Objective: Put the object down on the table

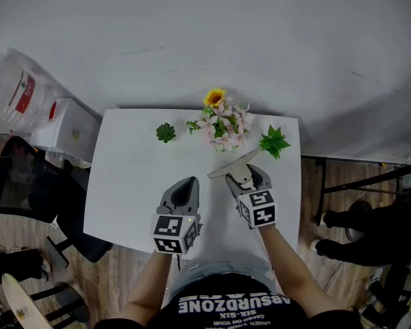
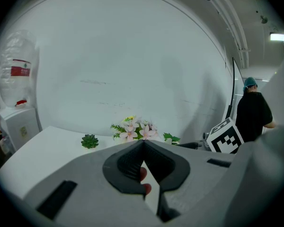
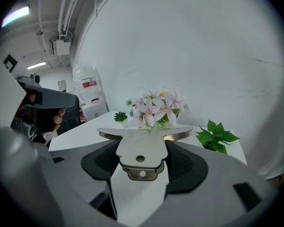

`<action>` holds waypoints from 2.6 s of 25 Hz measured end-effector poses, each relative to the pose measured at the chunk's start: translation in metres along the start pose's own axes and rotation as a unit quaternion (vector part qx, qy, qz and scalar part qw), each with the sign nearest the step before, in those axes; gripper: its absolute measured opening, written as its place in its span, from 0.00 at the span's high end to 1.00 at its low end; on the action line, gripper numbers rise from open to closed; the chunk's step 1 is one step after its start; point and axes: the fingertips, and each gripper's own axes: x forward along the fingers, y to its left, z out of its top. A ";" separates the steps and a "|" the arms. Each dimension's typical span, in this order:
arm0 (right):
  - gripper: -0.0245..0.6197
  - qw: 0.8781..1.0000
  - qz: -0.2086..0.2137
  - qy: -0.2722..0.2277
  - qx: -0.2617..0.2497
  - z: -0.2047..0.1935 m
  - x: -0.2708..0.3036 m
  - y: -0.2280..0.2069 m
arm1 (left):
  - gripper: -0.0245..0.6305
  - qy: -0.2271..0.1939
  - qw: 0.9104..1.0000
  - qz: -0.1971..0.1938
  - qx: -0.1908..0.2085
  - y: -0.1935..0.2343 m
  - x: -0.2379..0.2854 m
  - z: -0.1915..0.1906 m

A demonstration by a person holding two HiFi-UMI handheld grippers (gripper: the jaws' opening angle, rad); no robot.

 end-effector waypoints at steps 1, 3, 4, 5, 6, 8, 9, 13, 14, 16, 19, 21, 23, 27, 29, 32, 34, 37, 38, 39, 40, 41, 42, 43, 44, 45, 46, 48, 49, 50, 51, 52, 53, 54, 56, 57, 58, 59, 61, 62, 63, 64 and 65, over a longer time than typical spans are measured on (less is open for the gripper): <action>0.52 1.000 0.000 0.002 0.000 -0.001 0.001 -0.001 | 0.97 0.000 1.000 0.001 0.000 0.000 0.000 0.000; 0.52 1.000 0.001 0.005 0.000 -0.003 0.003 -0.001 | 0.97 0.001 1.000 0.001 0.000 0.001 0.001 -0.001; 0.52 1.000 0.001 0.007 0.000 -0.005 0.004 -0.001 | 0.97 0.002 1.000 0.002 0.000 0.001 0.001 -0.001; 0.52 1.000 0.001 0.009 -0.001 -0.006 0.005 -0.001 | 0.97 0.002 1.000 0.002 -0.001 0.001 0.001 -0.002; 0.52 1.000 0.001 0.011 -0.001 -0.007 0.005 -0.001 | 0.97 0.003 1.000 0.002 -0.001 0.001 0.001 -0.002; 0.52 1.000 0.001 0.015 -0.002 -0.010 0.007 -0.002 | 0.97 0.004 1.000 0.003 -0.001 0.001 0.001 -0.003; 0.52 1.000 0.001 0.016 -0.002 -0.011 0.008 -0.003 | 0.97 0.005 1.000 0.003 -0.001 0.001 0.002 -0.004; 0.52 1.000 0.001 0.022 -0.003 -0.017 0.012 -0.004 | 0.97 0.007 1.000 0.002 -0.001 0.000 0.004 -0.005; 0.52 1.000 0.001 0.024 -0.004 -0.018 0.013 -0.005 | 0.97 0.007 1.000 0.002 -0.001 0.000 0.004 -0.005; 0.52 1.000 0.001 0.028 -0.004 -0.021 0.015 -0.005 | 0.97 0.006 1.000 0.002 -0.001 0.000 0.004 -0.004; 0.52 0.999 0.000 0.033 -0.006 -0.024 0.018 -0.006 | 0.97 0.007 1.000 0.003 -0.001 0.001 0.005 -0.004; 0.52 0.999 0.000 0.036 -0.007 -0.027 0.020 -0.006 | 0.97 0.007 1.000 0.003 -0.001 0.001 0.005 -0.005; 0.52 0.999 0.000 0.040 -0.009 -0.030 0.022 -0.007 | 0.97 0.008 1.000 0.003 -0.001 0.002 0.005 -0.005; 0.52 0.999 -0.001 0.048 -0.010 -0.035 0.026 -0.008 | 0.97 0.010 1.000 0.004 -0.002 0.004 0.006 -0.005; 0.52 0.999 -0.001 0.052 -0.011 -0.038 0.028 -0.008 | 0.97 0.011 1.000 0.005 -0.002 0.005 0.007 -0.005; 0.52 0.998 -0.002 0.059 -0.012 -0.041 0.031 -0.009 | 0.97 0.012 1.000 0.005 -0.003 0.006 0.007 -0.006; 0.52 0.998 -0.003 0.062 -0.013 -0.044 0.034 -0.009 | 0.97 0.012 1.000 0.006 -0.003 0.006 0.007 -0.005; 0.52 0.998 -0.002 0.067 -0.014 -0.049 0.038 -0.010 | 0.97 0.012 1.000 0.007 -0.004 0.008 0.009 -0.006; 0.52 0.998 -0.002 0.069 -0.014 -0.050 0.039 -0.011 | 0.97 0.012 1.000 0.008 -0.004 0.008 0.009 -0.007; 0.52 0.997 -0.001 0.071 -0.014 -0.052 0.040 -0.011 | 0.97 0.012 1.000 0.008 -0.005 0.008 0.010 -0.008; 0.52 0.997 -0.001 0.073 -0.014 -0.053 0.041 -0.011 | 0.97 0.013 1.000 0.008 -0.005 0.009 0.010 -0.008; 0.52 0.997 -0.001 0.075 -0.014 -0.055 0.043 -0.012 | 0.97 0.013 1.000 0.009 -0.006 0.009 0.010 -0.008; 0.52 0.997 0.000 0.077 -0.014 -0.056 0.044 -0.012 | 0.97 0.014 1.000 0.009 -0.005 0.010 0.011 -0.009; 0.52 0.997 0.000 0.079 -0.014 -0.057 0.045 -0.012 | 0.97 0.014 1.000 0.010 -0.005 0.010 0.011 -0.009; 0.52 0.997 0.000 0.081 -0.015 -0.059 0.046 -0.012 | 0.97 0.014 1.000 0.010 -0.005 0.010 0.011 -0.009; 0.52 0.996 0.000 0.083 -0.015 -0.061 0.047 -0.012 | 0.97 0.014 1.000 0.010 -0.005 0.011 0.011 -0.010; 0.52 0.996 0.000 0.085 -0.015 -0.062 0.048 -0.012 | 0.97 0.014 1.000 0.011 -0.005 0.011 0.011 -0.010; 0.52 0.996 0.001 0.089 -0.017 -0.065 0.050 -0.013 | 0.97 0.014 1.000 0.011 -0.006 0.012 0.011 -0.010; 0.52 0.996 0.001 0.091 -0.017 -0.066 0.050 -0.013 | 0.97 0.015 1.000 0.011 -0.007 0.012 0.011 -0.010; 0.52 0.995 0.001 0.093 -0.017 -0.067 0.051 -0.014 | 0.97 0.015 1.000 0.011 -0.007 0.012 0.012 -0.010; 0.52 0.995 0.001 0.095 -0.017 -0.069 0.052 -0.014 | 0.97 0.016 1.000 0.011 -0.007 0.012 0.012 -0.010; 0.52 0.995 0.001 0.097 -0.017 -0.070 0.053 -0.014 | 0.97 0.016 1.000 0.011 -0.007 0.012 0.012 -0.010; 0.52 0.995 0.001 0.099 -0.018 -0.071 0.054 -0.014 | 0.97 0.017 1.000 0.011 -0.007 0.013 0.013 -0.011; 0.52 0.995 0.002 0.101 -0.018 -0.072 0.054 -0.014 | 0.97 0.018 1.000 0.011 -0.007 0.013 0.013 -0.011; 0.52 0.994 0.002 0.105 -0.020 -0.075 0.056 -0.014 | 0.97 0.018 1.000 0.011 -0.007 0.013 0.014 -0.011; 0.52 0.994 0.002 0.107 -0.021 -0.076 0.057 -0.014 | 0.97 0.019 1.000 0.011 -0.007 0.013 0.014 -0.012; 0.52 0.994 0.002 0.108 -0.021 -0.078 0.057 -0.015 | 0.97 0.019 1.000 0.011 -0.007 0.012 0.014 -0.012; 0.52 0.994 0.002 0.109 -0.021 -0.079 0.058 -0.015 | 0.97 0.019 1.000 0.011 -0.007 0.012 0.015 -0.012; 0.52 0.993 0.002 0.112 -0.022 -0.081 0.059 -0.015 | 0.97 0.019 1.000 0.011 -0.007 0.013 0.015 -0.012; 0.52 0.993 0.002 0.114 -0.023 -0.082 0.059 -0.015 | 0.97 0.021 1.000 0.011 -0.007 0.013 0.014 -0.013; 0.52 0.993 0.002 0.115 -0.024 -0.083 0.059 -0.015 | 0.97 0.024 1.000 0.010 -0.008 0.013 0.014 -0.014; 0.52 0.993 0.002 0.117 -0.025 -0.084 0.060 -0.015 | 0.97 0.027 1.000 0.009 -0.008 0.013 0.014 -0.015; 0.52 0.993 0.001 0.118 -0.026 -0.085 0.060 -0.015 | 0.97 0.028 1.000 0.009 -0.008 0.013 0.014 -0.015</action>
